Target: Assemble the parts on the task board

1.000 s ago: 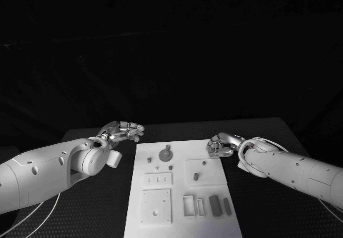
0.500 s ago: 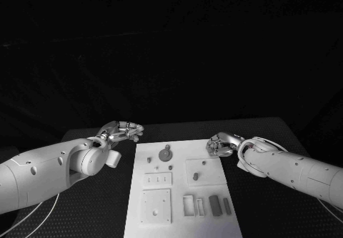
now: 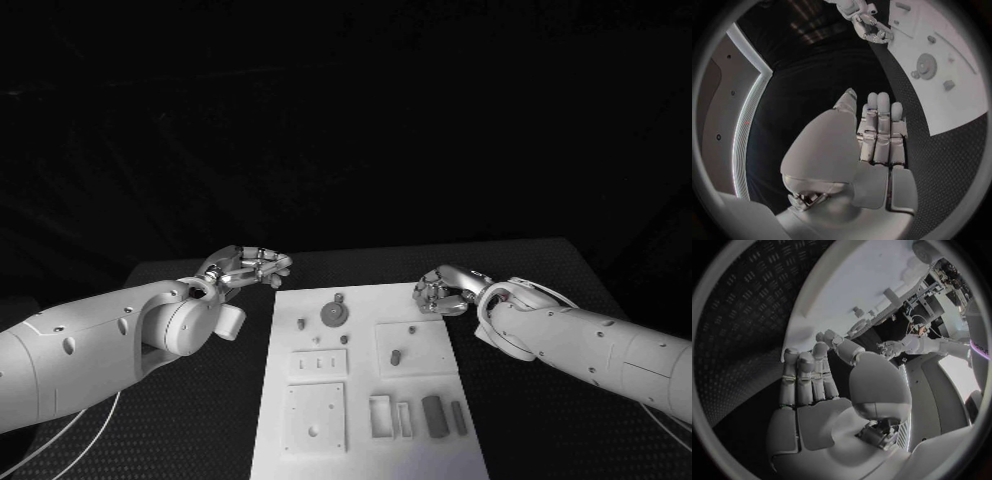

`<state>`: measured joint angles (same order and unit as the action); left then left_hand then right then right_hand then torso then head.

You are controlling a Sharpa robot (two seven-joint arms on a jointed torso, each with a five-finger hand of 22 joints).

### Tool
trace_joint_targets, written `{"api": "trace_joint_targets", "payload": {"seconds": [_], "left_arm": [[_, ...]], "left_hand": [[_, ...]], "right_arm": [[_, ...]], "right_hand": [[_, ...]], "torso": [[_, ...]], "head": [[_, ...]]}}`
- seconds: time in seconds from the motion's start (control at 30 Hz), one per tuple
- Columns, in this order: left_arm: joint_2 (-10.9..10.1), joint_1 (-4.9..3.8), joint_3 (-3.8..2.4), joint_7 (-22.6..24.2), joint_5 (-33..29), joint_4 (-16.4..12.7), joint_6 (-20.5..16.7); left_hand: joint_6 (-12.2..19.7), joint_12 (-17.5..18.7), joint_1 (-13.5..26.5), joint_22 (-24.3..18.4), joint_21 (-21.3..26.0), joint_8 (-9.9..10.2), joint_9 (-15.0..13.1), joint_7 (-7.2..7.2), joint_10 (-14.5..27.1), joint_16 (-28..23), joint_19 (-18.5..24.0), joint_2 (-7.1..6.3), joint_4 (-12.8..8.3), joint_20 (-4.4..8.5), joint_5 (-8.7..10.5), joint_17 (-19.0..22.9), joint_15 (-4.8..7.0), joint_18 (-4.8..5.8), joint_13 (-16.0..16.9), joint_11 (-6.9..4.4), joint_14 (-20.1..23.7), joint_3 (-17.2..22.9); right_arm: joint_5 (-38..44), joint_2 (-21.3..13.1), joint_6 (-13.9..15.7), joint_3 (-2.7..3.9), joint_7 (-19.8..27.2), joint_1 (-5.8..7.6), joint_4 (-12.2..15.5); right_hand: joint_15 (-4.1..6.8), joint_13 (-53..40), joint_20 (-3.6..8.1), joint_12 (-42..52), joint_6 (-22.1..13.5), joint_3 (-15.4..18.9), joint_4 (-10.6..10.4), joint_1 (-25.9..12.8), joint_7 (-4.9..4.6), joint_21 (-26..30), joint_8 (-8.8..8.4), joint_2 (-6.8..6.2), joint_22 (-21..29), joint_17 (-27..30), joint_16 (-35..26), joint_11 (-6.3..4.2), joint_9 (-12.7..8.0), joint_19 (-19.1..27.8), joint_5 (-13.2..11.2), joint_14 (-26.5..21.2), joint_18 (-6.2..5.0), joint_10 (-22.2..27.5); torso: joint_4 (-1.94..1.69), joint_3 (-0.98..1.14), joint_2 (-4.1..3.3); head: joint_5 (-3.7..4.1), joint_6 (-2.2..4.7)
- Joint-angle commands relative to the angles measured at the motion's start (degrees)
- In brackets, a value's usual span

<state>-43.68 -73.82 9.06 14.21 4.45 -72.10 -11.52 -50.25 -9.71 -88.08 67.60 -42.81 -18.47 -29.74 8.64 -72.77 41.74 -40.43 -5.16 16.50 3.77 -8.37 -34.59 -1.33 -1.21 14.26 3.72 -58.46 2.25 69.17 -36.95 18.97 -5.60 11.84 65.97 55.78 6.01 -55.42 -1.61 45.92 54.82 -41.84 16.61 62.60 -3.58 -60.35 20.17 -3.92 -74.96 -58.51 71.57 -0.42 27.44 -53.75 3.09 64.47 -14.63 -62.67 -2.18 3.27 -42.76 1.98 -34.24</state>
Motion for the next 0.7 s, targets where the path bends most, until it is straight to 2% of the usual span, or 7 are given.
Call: {"api": "trace_joint_targets", "payload": {"seconds": [0.03,0.23,0.27,0.37,0.4,0.47,0.7], "left_arm": [[-0.06,-0.06,-0.05,-1.02,1.89,-0.53,1.84],[0.0,-0.13,-0.1,-4.13,4.36,-1.98,3.02],[0.04,-0.14,-0.11,-4.58,4.53,-2.31,3.11],[0.33,-0.19,-0.12,-6.5,5.2,-2.93,5.01],[0.48,-0.21,-0.12,-6.89,5.28,-3.16,5.14],[0.85,-0.22,-0.12,-7.84,5.32,-3.58,5.57],[2.61,-0.22,-0.09,-9.62,5.33,-4.02,5.58]], "left_hand": [[-1.07,-0.38,0.99,-0.14,-0.32,-0.56,-0.18,-0.26,-0.78,-0.26,0.45,0.0,0.19,0.5,0.28,0.03,-0.03,-0.91,0.19,-0.13,0.3,-0.01],[-3.17,-0.57,3.77,-0.48,-0.86,-0.84,-0.36,-1.11,-2.05,-0.12,0.38,0.01,0.23,0.66,0.58,-0.03,0.13,-1.01,0.7,-0.72,0.01,0.13],[-3.34,-0.5,4.64,-0.56,-0.98,-0.73,-0.32,-1.17,-2.11,-0.11,0.37,-0.07,0.23,0.7,0.73,-0.03,0.16,-1.03,0.76,-0.74,-0.01,0.16],[-3.75,-0.26,7.3,-0.84,-1.32,-0.29,-0.19,-1.25,-2.33,-0.06,0.43,-0.4,0.25,0.79,1.39,-0.05,0.26,-1.1,0.96,-0.81,-0.1,0.59],[-3.66,-0.17,7.91,-0.93,-1.4,-0.05,-0.11,-1.17,-2.33,-0.06,0.5,-0.51,0.26,0.8,1.83,-0.05,0.26,-1.11,1.01,-0.79,-0.08,0.78],[-3.14,-0.05,10.74,-1.09,-1.57,0.55,0.12,-0.89,-2.41,-0.04,0.5,-0.46,0.3,0.82,4.76,-0.07,0.24,-1.11,1.1,-0.81,-0.1,0.79],[-2.64,0.29,19.29,-1.64,-2.11,1.64,0.57,-0.56,-2.61,0.21,0.58,-1.2,0.38,0.95,5.56,-0.24,0.38,-1.36,1.47,-0.86,-0.09,1.86]], "right_arm": [[2.54,-0.06,2.72,0.07,-2.76,1.14,2.0],[6.92,-0.71,2.96,0.11,-7.2,3.39,8.07],[7.58,-0.77,3.14,0.11,-7.93,3.68,9.22],[9.13,-0.71,4.62,0.16,-9.57,4.29,12.19],[9.43,-0.59,5.15,0.17,-9.89,4.45,12.9],[9.99,-0.23,5.79,0.19,-10.43,4.79,14.15],[10.42,1.19,7.46,0.24,-11.15,5.25,17.31]], "right_hand": [[0.38,0.12,0.04,0.29,3.55,-0.38,0.07,-0.03,-2.15,-0.42,0.8,-0.19,-0.68,0.1,0.3,-0.05,1.03,-0.56,-0.3,0.25,-0.37,-0.51],[0.67,0.15,0.43,0.79,4.12,-0.73,0.04,-0.24,-1.89,-0.81,0.96,-0.94,-0.59,0.21,0.62,-0.34,1.22,-1.27,-0.3,0.96,-0.37,-1.38],[0.7,0.11,0.47,0.91,4.16,-0.77,0.05,-0.26,-1.86,-0.85,0.97,-1.02,-0.58,0.21,0.67,-0.37,1.23,-1.34,-0.3,1.03,-0.37,-1.48],[0.84,-0.14,0.65,1.41,4.57,-0.92,0.05,-0.35,-1.7,-1.02,1.09,-1.5,-0.56,0.19,0.87,-0.52,1.34,-1.58,-0.3,1.25,-0.37,-1.77],[0.86,-0.2,0.68,1.52,4.63,-0.98,0.05,-0.35,-1.68,-1.04,1.11,-1.58,-0.55,0.18,0.91,-0.54,1.36,-1.61,-0.3,1.27,-0.37,-1.76],[0.89,-0.61,0.73,2.04,4.87,-1.23,0.03,-0.42,-1.63,-1.02,1.14,-1.88,-0.52,0.16,0.96,-0.58,1.41,-1.51,-0.3,1.12,-0.37,-1.51],[0.99,-2.78,0.76,5.17,5.59,-1.98,0.03,-0.73,-1.43,-1.54,1.18,-2.69,-0.74,-0.31,2.0,-0.73,1.66,-1.2,-0.29,0.51,-0.37,-0.35]], "torso": [[0.12,-0.05,0.0],[0.28,-0.08,0.09],[0.21,-0.09,0.12],[0.44,-0.13,0.25],[0.46,-0.15,0.29],[0.5,-0.22,0.43],[0.34,-0.38,0.85]], "head": [[-0.13,0.41],[-0.22,1.08],[-0.24,1.13],[-0.47,1.16],[-0.53,1.16],[-0.74,1.17],[-1.25,1.34]]}}
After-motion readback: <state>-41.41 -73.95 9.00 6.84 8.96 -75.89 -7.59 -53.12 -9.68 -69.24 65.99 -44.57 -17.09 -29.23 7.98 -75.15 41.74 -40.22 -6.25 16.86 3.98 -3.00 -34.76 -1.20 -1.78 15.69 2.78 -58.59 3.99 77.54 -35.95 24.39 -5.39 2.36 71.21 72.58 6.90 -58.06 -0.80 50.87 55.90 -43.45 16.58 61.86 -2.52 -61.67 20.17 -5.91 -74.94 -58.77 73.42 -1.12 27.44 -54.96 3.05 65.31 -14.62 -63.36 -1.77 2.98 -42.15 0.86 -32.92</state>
